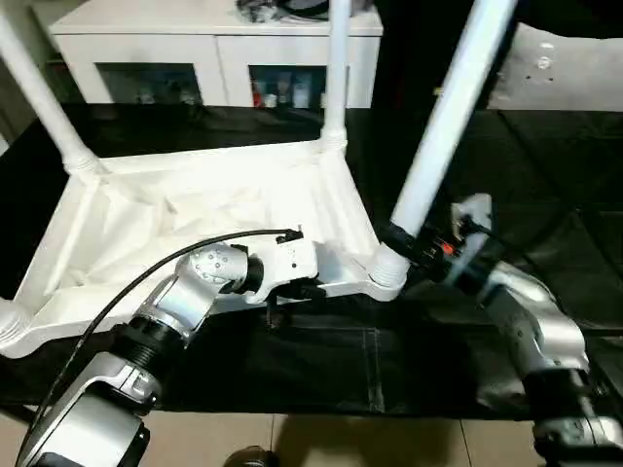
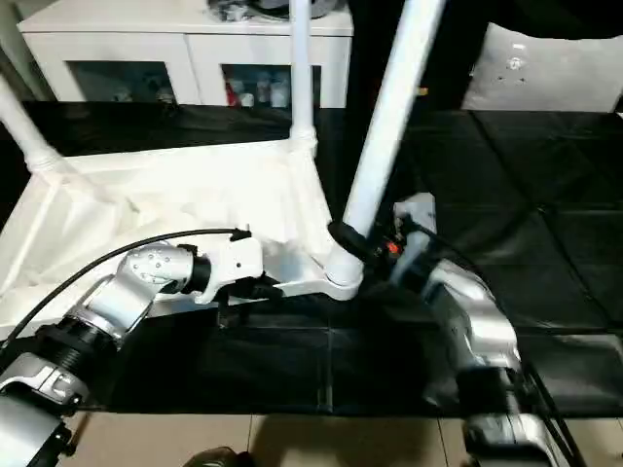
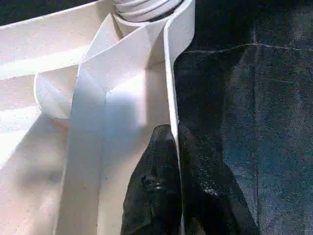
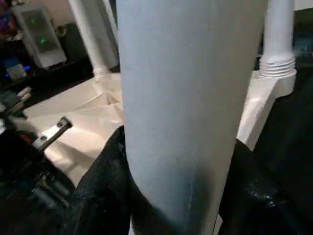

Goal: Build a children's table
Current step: Insert table leg to table base

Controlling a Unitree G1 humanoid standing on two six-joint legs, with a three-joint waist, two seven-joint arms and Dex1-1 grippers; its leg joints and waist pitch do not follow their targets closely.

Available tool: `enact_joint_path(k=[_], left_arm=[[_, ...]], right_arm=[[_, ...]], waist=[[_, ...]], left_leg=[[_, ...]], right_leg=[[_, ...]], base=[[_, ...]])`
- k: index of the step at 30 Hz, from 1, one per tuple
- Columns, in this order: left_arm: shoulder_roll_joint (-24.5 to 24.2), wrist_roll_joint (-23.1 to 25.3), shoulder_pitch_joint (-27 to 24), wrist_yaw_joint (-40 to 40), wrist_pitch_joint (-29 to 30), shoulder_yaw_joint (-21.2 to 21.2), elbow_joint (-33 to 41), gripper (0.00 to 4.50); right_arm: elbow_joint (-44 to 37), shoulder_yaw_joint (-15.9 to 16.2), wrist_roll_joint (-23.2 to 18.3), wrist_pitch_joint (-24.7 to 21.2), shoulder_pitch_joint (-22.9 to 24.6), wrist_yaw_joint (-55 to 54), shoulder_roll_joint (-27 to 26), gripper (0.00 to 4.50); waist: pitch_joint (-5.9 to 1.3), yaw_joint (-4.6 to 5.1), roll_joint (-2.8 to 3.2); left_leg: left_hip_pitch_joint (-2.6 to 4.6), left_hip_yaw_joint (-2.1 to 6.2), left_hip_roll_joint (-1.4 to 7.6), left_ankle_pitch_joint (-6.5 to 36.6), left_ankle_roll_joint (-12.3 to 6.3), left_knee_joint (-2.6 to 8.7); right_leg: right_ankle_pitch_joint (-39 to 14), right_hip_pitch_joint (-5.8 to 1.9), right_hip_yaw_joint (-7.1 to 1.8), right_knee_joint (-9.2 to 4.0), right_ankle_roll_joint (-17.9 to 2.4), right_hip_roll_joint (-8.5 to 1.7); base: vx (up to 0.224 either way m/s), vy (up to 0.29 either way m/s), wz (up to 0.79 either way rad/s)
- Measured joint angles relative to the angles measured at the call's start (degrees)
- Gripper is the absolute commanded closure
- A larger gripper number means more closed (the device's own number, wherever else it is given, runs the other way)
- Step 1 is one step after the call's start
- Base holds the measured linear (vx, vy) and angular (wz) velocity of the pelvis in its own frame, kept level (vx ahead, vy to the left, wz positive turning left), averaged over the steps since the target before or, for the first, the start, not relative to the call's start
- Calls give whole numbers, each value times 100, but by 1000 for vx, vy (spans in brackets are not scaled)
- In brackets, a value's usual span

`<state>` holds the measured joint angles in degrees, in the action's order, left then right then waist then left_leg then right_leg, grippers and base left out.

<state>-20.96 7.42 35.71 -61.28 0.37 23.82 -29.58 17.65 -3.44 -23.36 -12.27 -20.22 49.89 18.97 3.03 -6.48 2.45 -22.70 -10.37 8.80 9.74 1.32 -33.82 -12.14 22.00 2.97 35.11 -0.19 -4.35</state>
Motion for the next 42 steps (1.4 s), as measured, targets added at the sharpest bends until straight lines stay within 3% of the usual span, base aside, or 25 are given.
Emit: enact_joint_path(k=[11,24,30,42], left_arm=[[-7,16,60,10,-92,15,-174,450],[-122,27,220,-207,-210,80,-423,450],[-163,56,322,-344,-357,132,-570,450],[-142,117,463,-467,-549,196,-792,450]], right_arm=[[-225,526,570,553,101,239,487,265],[522,1098,925,482,-756,919,646,265],[790,1210,951,390,-1002,1370,723,265],[834,1220,941,356,-1019,1570,778,265]], waist=[[-4,10,-7],[-20,101,-31],[-29,83,-46],[-45,17,-71]], left_leg=[[16,0,3,-1,1,-12],[38,0,11,-1,1,-11],[41,0,14,0,1,-11],[50,0,15,0,2,-9]], right_leg=[[3,-17,-1,7,-3,0],[7,-31,1,17,-10,5],[7,-37,5,15,-10,6],[5,-48,7,9,-11,6]], base=[[0,0,0],[0,0,0],[0,0,0],[0,0,0]])
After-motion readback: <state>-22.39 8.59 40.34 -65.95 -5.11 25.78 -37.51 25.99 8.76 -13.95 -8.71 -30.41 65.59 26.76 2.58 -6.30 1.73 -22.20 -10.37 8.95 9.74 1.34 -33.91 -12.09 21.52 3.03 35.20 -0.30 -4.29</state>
